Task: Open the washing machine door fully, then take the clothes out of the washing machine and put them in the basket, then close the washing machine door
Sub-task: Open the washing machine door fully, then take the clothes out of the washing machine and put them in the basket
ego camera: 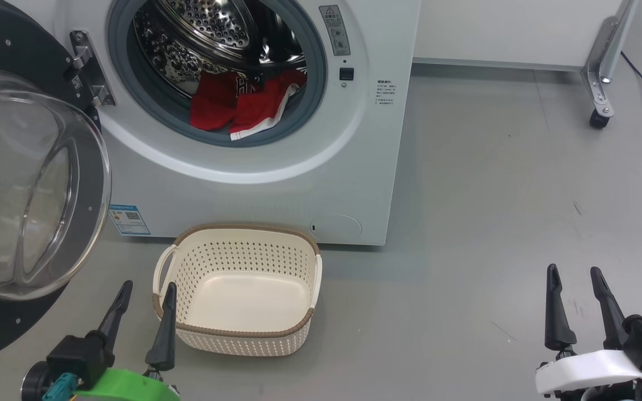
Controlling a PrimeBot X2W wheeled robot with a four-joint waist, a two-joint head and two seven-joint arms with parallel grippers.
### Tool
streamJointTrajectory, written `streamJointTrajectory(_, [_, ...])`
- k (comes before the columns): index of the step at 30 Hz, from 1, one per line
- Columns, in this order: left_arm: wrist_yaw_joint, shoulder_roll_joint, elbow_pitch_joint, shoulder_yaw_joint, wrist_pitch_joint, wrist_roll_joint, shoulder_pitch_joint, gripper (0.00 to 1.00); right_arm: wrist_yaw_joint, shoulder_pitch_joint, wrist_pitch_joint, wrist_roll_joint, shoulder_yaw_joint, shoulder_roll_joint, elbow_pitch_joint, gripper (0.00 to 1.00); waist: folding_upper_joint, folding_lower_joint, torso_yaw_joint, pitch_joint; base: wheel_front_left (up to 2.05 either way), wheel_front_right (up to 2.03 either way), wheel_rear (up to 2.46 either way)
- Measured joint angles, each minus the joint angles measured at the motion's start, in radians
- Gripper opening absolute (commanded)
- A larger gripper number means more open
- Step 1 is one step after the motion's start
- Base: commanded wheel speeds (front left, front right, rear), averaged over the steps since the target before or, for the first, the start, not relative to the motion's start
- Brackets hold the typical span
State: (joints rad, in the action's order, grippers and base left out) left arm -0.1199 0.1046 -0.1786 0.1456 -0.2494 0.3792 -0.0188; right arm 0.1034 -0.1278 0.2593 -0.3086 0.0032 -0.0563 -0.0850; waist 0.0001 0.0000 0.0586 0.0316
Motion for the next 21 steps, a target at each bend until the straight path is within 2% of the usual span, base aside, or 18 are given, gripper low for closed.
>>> streamJointTrajectory(11, [0.0,0.0,0.026,0.018,0.0,0.021,-0.003,1.0,0.001,0.0,0.0,0.0,0.002,0.002,0.0,1.0,0.0,0.0,0.003,-0.001,0.03,-0.03,0.01])
streamJointTrajectory(21, [-0.001,0.005,0.034,0.02,0.0,0.026,-0.003,1.0,0.001,0.0,0.0,0.0,0.002,0.007,-0.001,1.0,0.0,0.0,0.004,-0.003,0.36,-0.38,0.02])
